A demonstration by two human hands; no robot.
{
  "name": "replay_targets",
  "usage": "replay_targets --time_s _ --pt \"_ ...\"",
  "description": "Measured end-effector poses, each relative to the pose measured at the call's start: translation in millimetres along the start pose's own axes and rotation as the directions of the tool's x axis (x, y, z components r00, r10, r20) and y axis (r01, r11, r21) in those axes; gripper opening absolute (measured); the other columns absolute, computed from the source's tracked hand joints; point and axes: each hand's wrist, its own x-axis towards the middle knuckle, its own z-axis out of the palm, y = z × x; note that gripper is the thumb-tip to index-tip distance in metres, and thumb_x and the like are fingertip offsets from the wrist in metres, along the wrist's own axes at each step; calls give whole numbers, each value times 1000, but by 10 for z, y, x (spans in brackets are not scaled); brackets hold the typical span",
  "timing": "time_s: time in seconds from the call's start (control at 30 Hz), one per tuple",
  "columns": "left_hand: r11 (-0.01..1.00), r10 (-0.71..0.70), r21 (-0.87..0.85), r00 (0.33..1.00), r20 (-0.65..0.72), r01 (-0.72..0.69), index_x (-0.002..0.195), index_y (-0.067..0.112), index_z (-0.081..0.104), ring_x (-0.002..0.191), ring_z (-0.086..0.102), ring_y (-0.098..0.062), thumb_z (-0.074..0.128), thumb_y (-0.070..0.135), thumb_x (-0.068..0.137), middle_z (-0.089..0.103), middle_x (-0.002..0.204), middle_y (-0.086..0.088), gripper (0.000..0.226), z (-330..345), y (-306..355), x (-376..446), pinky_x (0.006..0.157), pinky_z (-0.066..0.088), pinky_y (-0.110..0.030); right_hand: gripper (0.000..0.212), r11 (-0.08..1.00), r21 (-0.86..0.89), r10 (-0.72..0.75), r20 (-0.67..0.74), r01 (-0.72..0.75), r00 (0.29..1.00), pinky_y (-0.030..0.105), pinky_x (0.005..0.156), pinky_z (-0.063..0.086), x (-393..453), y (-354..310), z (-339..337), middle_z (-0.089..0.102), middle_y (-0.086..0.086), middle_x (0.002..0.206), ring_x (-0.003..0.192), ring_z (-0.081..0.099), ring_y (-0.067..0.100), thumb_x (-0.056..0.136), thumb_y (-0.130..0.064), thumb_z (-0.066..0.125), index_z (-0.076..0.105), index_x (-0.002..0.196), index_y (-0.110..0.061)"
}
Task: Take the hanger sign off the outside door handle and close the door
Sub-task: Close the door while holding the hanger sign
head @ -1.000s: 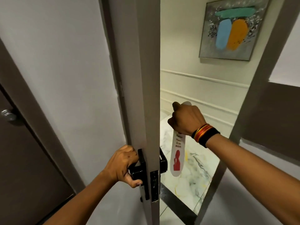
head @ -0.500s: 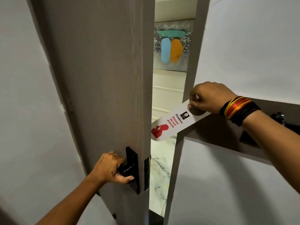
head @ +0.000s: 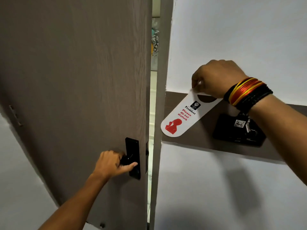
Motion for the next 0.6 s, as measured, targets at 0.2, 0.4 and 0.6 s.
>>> replay_targets --time_s 0.2,0.4,0.6 --pt "988 -127 -81 992 24 128 49 22 20 38 35 -24 35 96 69 21 39 9 78 310 54 251 49 29 -28 14 998 -55 16 -9 -16 1000 33 64 39 -7 156 52 75 4 91 82 66 36 85 -43 76 78 89 -30" --pt "950 -198 -249 980 -8 190 48 21 28 35 34 -19 22 101 74 21 39 10 84 528 144 341 44 18 -23 16 999 33 11 11 -11 1000 32 63 37 -13 171 161 74 -1 89 85 65 33 82 -48 78 78 87 -32" --pt "900 -272 -360 962 -26 245 45 19 40 33 33 -10 23 99 76 21 38 14 88 641 230 454 45 22 -21 15 999 39 0 3 0 1000 33 64 39 11 190 187 73 -2 89 86 65 31 81 -48 78 78 88 -35"
